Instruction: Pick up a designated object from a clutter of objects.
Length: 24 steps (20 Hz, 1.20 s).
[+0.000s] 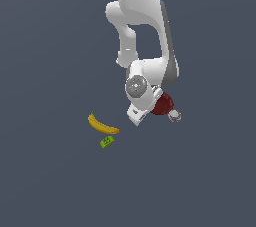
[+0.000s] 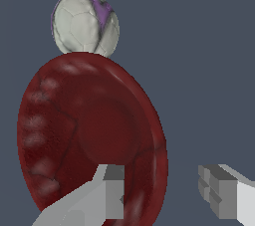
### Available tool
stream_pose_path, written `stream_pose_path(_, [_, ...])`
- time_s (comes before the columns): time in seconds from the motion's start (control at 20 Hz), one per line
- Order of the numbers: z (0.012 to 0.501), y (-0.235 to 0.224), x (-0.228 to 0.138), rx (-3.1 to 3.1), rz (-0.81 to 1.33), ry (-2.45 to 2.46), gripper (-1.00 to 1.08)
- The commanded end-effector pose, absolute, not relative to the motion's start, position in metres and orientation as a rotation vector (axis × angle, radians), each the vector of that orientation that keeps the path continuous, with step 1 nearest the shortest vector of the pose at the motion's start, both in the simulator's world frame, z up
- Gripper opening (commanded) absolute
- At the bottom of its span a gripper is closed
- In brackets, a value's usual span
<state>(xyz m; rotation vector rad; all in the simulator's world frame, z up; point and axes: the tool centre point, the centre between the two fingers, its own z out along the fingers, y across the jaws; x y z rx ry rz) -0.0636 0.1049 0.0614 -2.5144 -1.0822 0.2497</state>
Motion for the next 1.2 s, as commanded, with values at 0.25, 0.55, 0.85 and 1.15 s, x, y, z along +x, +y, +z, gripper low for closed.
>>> stream_pose_path(0.25, [0.057, 0.106, -0.065, -2.509, 0.249, -1.088, 0.28])
stream_pose_path(0.55, [0.040, 0.112, -0.072, -2.507, 0.249, -1.090, 0.28])
stream_pose_path(0.85, [0.033, 0.114, -0.075, -2.507, 0.249, -1.091, -1.00])
stream_pose_path(1.15, [0.033, 0.114, -0.075, -2.507, 0.249, -1.091, -1.00])
